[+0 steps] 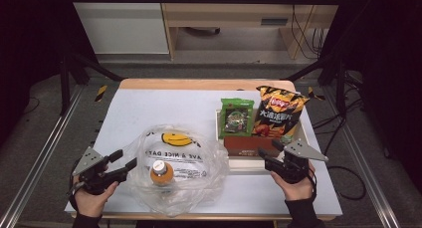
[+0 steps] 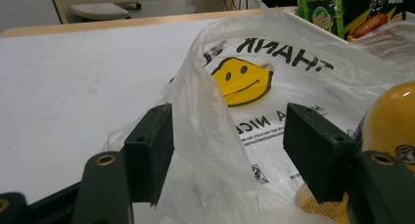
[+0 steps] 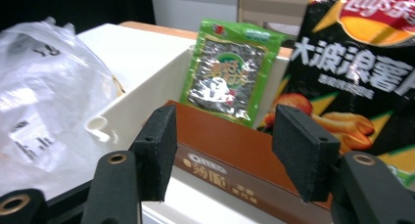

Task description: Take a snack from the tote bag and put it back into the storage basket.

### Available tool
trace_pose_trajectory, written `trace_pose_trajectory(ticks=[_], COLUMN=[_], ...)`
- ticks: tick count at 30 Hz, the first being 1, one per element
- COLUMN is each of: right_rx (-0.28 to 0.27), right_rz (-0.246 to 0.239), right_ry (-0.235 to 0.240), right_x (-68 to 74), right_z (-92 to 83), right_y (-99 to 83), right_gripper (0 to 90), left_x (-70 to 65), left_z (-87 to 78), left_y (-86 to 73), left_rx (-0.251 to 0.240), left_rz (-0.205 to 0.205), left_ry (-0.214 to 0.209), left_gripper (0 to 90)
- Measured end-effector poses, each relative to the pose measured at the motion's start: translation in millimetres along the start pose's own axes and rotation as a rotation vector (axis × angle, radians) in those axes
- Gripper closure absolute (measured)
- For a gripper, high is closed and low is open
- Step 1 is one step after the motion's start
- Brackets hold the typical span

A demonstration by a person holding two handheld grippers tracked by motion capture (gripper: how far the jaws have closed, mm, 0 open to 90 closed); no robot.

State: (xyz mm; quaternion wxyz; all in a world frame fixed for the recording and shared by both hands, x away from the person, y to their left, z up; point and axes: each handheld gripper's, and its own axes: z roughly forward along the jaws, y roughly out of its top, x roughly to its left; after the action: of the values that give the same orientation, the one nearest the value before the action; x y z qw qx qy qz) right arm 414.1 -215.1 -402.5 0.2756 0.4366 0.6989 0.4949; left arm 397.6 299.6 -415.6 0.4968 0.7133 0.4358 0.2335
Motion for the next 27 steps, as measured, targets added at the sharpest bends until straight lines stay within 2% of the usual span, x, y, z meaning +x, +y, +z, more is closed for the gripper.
trace_pose_trajectory(ticks=[8, 13, 27], right_rx=[-0.03, -0.031, -0.04], right_rz=[-0.012, -0.021, -0.075], right_ry=[0.025, 0.049, 0.145], right_x=[9.2, 17.7, 47.6], right_z=[-1.9, 0.3, 7.1], right_y=[12.6, 17.8, 32.4], right_gripper=[42.1, 42.0, 42.1], left_x=[-8.8, -14.0, -29.0], left_z=[-5.6, -9.1, -11.5], left_y=[8.5, 13.0, 20.8], left_rx=[-0.03, -0.049, -0.066], left_rz=[0.015, 0.02, 0.046], left_ry=[-0.015, -0.026, -0.06], left_gripper=[35.9, 36.6, 37.0])
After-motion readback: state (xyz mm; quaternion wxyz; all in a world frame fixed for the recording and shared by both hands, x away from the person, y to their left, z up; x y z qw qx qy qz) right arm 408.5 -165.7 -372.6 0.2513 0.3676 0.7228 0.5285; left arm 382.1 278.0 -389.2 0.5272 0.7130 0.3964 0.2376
